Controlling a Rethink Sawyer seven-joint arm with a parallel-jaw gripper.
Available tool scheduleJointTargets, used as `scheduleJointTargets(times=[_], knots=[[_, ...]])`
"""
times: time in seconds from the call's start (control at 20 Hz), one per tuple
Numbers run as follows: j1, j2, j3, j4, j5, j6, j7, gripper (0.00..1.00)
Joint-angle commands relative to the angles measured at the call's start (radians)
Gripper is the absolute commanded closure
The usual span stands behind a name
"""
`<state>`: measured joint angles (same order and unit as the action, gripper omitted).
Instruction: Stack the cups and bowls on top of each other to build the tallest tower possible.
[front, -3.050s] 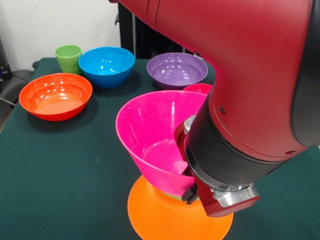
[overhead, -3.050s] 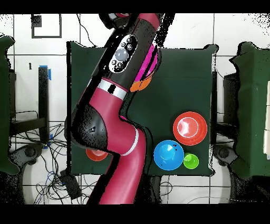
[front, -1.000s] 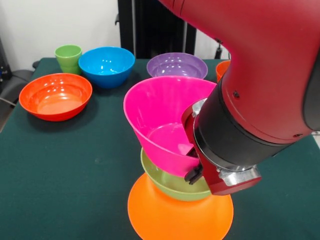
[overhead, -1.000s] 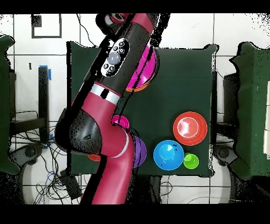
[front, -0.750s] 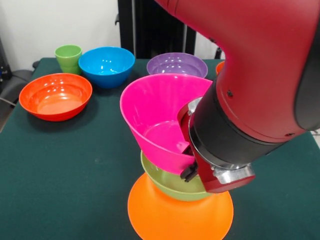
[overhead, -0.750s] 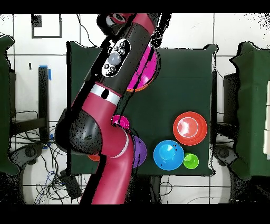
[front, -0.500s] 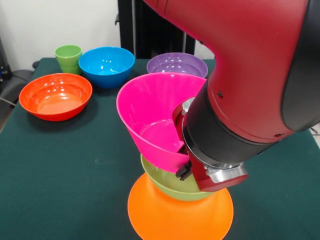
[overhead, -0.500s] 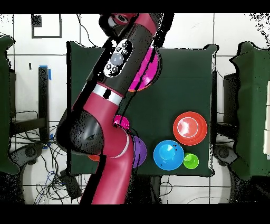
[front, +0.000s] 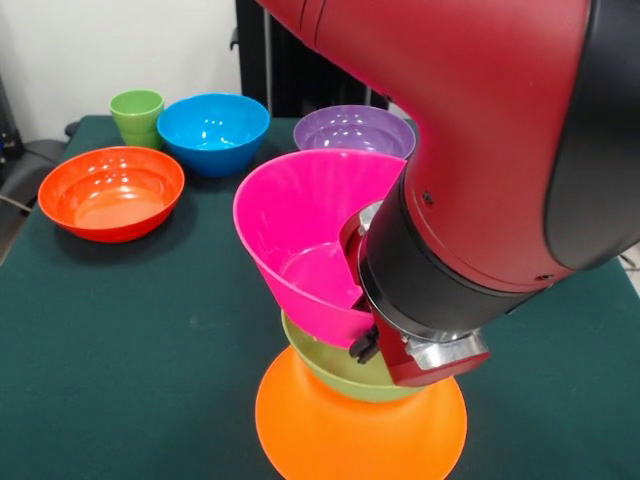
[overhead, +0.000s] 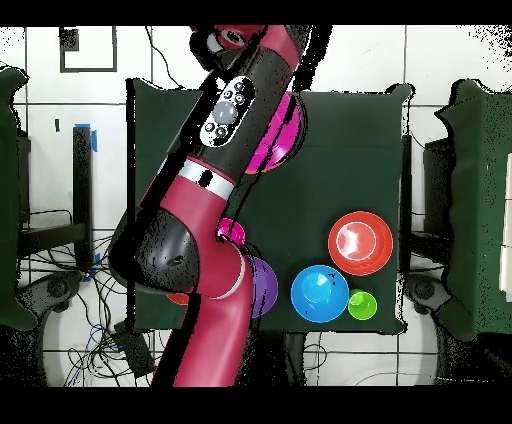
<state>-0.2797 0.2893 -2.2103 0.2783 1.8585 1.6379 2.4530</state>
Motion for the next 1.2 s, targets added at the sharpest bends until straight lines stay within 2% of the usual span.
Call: scheduleJointTargets(times=[0.05, 0.8, 1.2], knots=[[0.021, -0.008, 0.026, -0.052, -0.044, -0.067, 0.255, 1.00], [0.019, -0.008, 0.006, -0.074, -0.015, -0.072, 0.304, 1.00], [0.032, 0.000, 0.026, -0.067, -0.037, -0.060, 0.315, 1.00]])
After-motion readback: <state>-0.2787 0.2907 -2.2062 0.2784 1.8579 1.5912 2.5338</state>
